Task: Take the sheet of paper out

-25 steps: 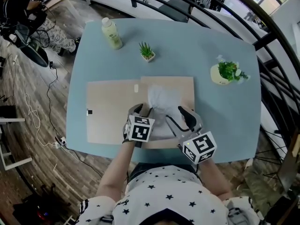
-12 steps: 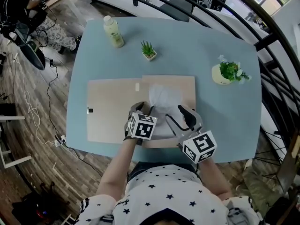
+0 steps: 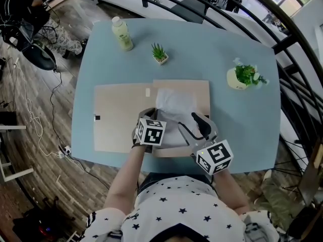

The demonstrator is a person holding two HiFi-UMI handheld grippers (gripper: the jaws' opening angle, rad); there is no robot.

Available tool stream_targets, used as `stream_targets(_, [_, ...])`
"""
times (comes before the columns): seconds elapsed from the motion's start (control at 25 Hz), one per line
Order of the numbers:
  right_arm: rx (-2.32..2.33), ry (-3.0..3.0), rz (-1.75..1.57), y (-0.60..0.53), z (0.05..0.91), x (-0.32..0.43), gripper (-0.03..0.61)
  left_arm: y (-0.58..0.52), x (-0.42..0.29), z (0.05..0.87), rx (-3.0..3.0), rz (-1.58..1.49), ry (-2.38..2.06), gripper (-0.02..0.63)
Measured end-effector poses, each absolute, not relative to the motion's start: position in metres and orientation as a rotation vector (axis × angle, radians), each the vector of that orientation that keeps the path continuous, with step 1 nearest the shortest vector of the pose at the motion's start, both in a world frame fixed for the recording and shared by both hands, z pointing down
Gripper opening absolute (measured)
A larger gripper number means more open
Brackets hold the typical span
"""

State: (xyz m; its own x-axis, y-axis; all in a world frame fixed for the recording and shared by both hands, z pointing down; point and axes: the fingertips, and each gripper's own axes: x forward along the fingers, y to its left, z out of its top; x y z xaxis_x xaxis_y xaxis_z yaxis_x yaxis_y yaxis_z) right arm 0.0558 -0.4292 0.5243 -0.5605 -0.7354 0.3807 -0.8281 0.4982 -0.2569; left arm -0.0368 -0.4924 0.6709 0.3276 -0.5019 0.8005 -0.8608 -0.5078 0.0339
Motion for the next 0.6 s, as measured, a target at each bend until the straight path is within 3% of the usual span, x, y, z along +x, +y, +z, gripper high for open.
stream_targets(0.6, [1.343,-2.541,0.591,-0.422,0.516,0.043,0.222,-0.493,-0.041,0.67,2.152,1.023,-1.173,0.0])
